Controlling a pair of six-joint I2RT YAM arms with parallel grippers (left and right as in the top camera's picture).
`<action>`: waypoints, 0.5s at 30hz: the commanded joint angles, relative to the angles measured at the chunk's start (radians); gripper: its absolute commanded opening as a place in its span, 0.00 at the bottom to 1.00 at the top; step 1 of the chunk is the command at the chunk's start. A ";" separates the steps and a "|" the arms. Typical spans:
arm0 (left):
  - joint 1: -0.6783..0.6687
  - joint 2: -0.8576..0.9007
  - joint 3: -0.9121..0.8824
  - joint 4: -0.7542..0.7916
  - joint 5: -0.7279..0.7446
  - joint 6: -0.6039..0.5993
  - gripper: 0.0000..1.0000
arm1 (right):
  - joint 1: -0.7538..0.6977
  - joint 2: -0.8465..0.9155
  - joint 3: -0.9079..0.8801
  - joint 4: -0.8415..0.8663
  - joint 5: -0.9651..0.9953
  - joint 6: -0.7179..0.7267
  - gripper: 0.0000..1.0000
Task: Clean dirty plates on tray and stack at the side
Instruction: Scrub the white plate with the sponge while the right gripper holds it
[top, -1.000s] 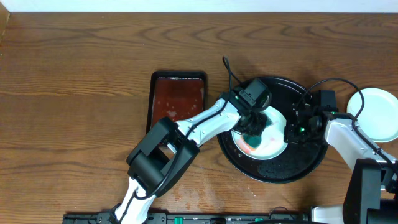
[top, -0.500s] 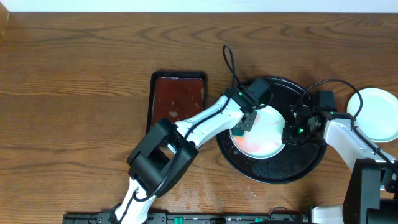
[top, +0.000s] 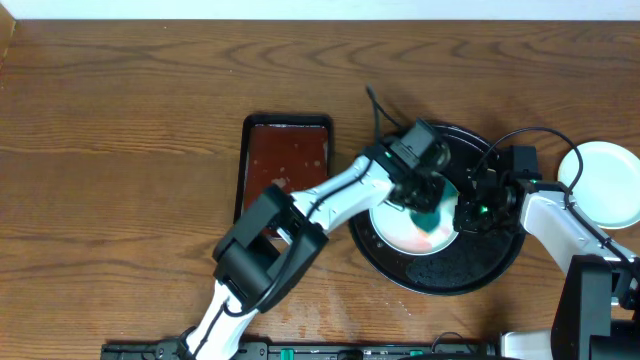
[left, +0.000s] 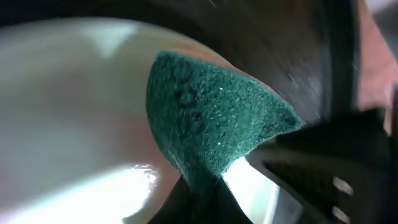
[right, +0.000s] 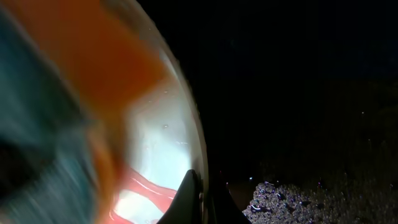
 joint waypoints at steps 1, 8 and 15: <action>0.000 0.042 -0.003 -0.023 0.048 -0.022 0.07 | 0.013 0.018 -0.026 -0.005 0.038 -0.029 0.01; 0.044 0.089 -0.003 -0.118 -0.189 -0.040 0.07 | 0.017 0.018 -0.026 -0.011 0.038 -0.029 0.01; 0.100 0.088 0.053 -0.314 -0.644 -0.039 0.07 | 0.017 0.018 -0.026 -0.011 0.038 -0.029 0.01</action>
